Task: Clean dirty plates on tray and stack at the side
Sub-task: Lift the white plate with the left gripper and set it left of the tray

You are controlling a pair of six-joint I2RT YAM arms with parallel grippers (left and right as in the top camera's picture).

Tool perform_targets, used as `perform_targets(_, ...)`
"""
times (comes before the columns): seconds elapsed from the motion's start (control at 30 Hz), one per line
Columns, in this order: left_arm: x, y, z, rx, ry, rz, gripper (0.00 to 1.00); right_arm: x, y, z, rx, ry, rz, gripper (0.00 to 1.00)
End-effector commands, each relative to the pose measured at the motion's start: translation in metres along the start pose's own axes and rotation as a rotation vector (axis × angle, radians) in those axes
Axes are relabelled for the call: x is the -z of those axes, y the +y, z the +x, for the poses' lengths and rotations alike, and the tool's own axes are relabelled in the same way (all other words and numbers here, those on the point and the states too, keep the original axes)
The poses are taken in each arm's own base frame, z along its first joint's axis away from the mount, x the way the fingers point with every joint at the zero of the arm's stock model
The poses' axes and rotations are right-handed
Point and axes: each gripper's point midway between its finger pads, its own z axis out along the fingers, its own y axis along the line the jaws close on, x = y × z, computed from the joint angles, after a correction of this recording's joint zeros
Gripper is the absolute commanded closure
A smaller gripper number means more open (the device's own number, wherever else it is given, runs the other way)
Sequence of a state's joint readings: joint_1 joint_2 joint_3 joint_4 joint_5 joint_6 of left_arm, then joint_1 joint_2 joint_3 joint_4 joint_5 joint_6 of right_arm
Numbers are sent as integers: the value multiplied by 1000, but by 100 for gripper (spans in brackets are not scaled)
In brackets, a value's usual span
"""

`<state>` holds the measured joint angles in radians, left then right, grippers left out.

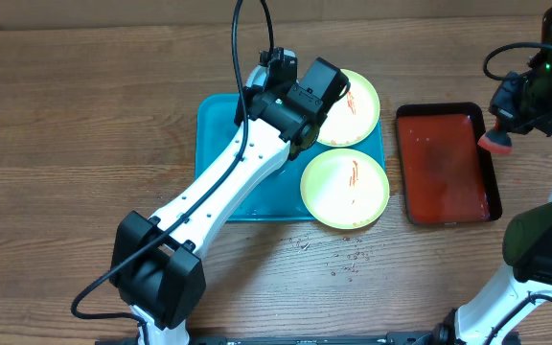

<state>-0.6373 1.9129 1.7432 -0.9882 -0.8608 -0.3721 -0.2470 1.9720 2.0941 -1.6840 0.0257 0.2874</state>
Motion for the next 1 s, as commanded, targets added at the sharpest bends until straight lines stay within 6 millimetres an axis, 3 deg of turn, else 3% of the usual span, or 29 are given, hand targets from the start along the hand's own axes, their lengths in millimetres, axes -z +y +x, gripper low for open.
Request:
perform_targets(0.0,2,-12,1,9,68,196,96,12,2,3,9,-30,-16,96)
perform_targets(0.33,-28,-12,22,107,278,531,96,12,1,3,9,-27,-15,96)
perform_targets(0.53,-43,7,26,234,371,740,96,12,1,3,8,-27,-15,96)
perform_targets(0.73,-63,44,46,305,463,734,96,12,1,3,9,-28,-16,96)
perform_targets(0.97,-96,74,77,390,533,674,96,12,2,1,9,-36,-19,96)
